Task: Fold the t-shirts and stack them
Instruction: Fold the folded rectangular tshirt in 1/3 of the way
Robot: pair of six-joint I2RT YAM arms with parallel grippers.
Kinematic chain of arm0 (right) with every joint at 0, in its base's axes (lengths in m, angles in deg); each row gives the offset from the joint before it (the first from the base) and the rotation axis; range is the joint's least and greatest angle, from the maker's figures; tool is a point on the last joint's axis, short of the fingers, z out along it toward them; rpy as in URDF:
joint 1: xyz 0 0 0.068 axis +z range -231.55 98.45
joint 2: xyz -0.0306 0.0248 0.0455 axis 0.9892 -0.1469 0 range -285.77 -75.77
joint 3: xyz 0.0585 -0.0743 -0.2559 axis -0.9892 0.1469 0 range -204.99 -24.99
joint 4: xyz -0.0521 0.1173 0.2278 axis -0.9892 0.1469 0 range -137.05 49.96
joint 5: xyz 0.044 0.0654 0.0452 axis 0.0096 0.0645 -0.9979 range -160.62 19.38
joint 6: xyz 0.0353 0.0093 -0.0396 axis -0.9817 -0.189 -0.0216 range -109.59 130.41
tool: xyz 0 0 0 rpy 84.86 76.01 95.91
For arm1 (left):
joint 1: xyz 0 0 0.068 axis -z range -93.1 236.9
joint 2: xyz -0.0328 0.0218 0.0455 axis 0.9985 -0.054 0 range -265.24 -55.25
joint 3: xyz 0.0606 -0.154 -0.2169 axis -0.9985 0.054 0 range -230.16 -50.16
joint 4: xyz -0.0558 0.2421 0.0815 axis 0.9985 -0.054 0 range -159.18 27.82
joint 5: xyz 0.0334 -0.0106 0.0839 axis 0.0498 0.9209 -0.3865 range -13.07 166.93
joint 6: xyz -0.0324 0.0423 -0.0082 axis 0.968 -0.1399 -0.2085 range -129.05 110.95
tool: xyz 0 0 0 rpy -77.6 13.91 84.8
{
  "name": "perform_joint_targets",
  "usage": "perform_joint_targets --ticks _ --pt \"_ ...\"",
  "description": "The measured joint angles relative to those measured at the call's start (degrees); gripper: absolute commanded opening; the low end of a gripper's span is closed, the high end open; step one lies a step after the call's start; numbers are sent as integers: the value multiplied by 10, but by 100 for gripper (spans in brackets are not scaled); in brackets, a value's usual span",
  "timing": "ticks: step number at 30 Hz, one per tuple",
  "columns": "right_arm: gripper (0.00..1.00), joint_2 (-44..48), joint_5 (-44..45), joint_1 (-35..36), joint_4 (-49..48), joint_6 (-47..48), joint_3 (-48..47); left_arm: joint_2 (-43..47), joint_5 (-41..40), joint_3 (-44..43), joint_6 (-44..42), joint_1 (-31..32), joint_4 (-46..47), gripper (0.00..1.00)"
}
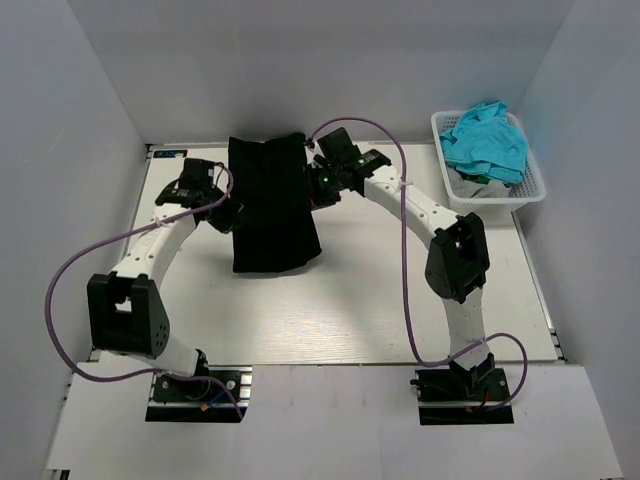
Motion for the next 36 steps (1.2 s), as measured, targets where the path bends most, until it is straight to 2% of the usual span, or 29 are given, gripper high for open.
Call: perform_joint_targets --ticks 7,15,30,31,32,33,34,35,36 --pt "0 -39 -21 -21 -21 4 -33 -55 -1 -41 -12 -20 13 0" --pt "0 -78 -49 -32 -92 4 -40 -82 -6 -57 -24 -40 31 0" --pt "0 -125 -37 -49 -216 -21 -48 -212 -17 -152 -58 -44 52 0" --pt "0 -133 -36 -51 -221 -21 -49 -220 -17 -157 -58 -46 51 6" --pt "0 -144 -35 -54 -226 -22 -53 -228 -19 -162 -58 -47 51 21" --pt "4 -156 -32 -56 -231 -23 -57 -234 -20 -167 -60 -48 52 35" --pt "18 -171 -30 -59 -233 -23 -67 -242 -23 -173 -59 -50 51 47" --pt "76 -187 -27 -62 -235 -25 -79 -249 -26 -181 -56 -53 51 55" --pt "91 -200 -23 -64 -239 -32 -87 -259 -29 -192 -57 -57 50 64"
